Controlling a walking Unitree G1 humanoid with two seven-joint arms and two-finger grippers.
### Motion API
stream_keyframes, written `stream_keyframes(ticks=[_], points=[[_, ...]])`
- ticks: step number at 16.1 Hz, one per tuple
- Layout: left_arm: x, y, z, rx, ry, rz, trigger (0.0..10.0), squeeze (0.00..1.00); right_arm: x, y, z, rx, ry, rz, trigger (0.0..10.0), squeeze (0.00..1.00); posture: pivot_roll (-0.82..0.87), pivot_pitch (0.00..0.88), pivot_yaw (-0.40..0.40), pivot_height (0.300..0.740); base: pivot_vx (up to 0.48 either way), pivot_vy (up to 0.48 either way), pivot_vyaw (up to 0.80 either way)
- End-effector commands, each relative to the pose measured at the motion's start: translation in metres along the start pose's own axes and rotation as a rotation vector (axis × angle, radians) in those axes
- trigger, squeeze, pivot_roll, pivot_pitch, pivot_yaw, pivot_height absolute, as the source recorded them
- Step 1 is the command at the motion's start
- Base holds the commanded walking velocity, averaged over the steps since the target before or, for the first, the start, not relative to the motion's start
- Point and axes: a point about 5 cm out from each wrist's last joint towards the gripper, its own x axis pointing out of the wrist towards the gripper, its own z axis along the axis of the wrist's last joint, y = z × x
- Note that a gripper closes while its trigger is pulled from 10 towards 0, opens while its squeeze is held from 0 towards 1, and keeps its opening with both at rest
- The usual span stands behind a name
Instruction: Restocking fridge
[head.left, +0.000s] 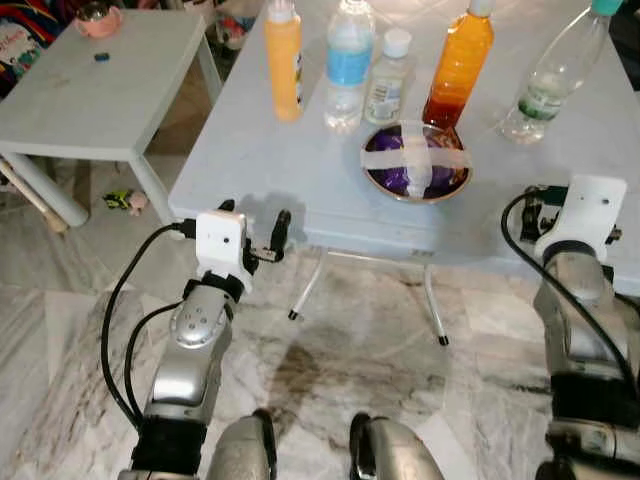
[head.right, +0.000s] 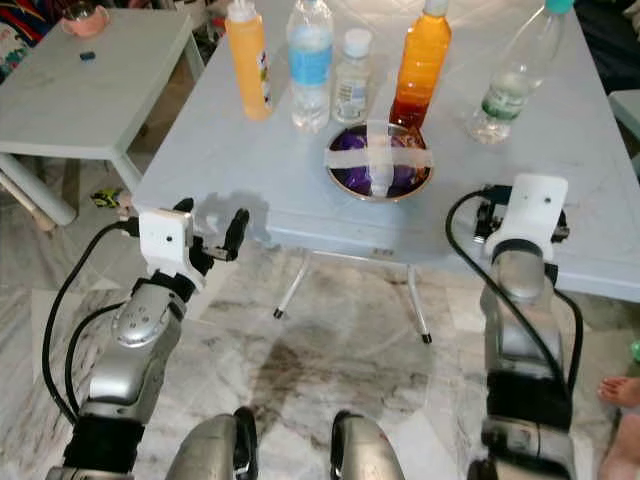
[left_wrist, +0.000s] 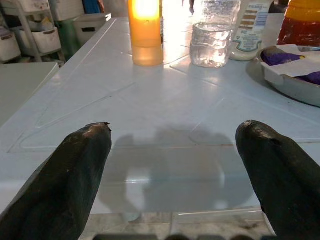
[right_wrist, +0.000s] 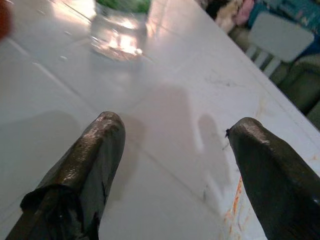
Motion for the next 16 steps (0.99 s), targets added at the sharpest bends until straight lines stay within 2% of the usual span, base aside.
stream_keyframes(ticks=[1,2,5,7,8,9,12,16], points=[[-0.002,0.003,-0.001,0.013,0.008,0.006,10.0,0.00,0.004,-0.005,0.000,0.017,0.013,-0.014,10.0,0.00,0.01,0.181,0.043,0.740,0.000,0.000,0.00],[-0.004,0.004,0.000,0.017,0.009,0.006,10.0,0.00,0.014,-0.007,0.001,0.006,0.025,-0.004,10.0,0.00,0.01,0.183,0.044,0.740,0.000,0.000,0.00],[-0.005,0.008,0.001,0.026,0.009,0.010,10.0,0.00,0.031,-0.005,0.008,0.012,0.035,0.035,10.0,0.00,0.03,0.185,0.047,0.740,0.000,0.000,0.00],[-0.006,0.009,0.002,0.031,0.008,0.010,10.0,0.00,0.036,0.006,0.013,0.054,0.040,0.101,10.0,0.00,0.04,0.184,0.048,0.740,0.000,0.000,0.00],[-0.006,0.010,0.002,0.032,0.008,0.010,10.0,0.00,0.038,0.014,0.015,0.070,0.037,0.158,10.0,0.00,0.04,0.183,0.049,0.740,0.000,0.000,0.00],[-0.006,0.010,0.003,0.034,0.008,0.009,10.0,0.00,0.040,0.030,0.024,0.081,0.005,0.267,10.0,0.00,0.05,0.183,0.050,0.740,0.000,0.000,0.00],[-0.006,0.011,0.004,0.039,0.010,0.010,10.0,0.00,0.037,0.056,0.037,0.070,-0.065,0.422,10.0,0.00,0.05,0.184,0.050,0.740,0.000,0.000,0.00],[-0.007,0.009,0.003,0.036,0.013,0.008,10.0,0.00,0.031,0.064,0.036,0.078,-0.081,0.509,10.0,0.00,0.05,0.187,0.050,0.740,0.000,0.000,0.00]])
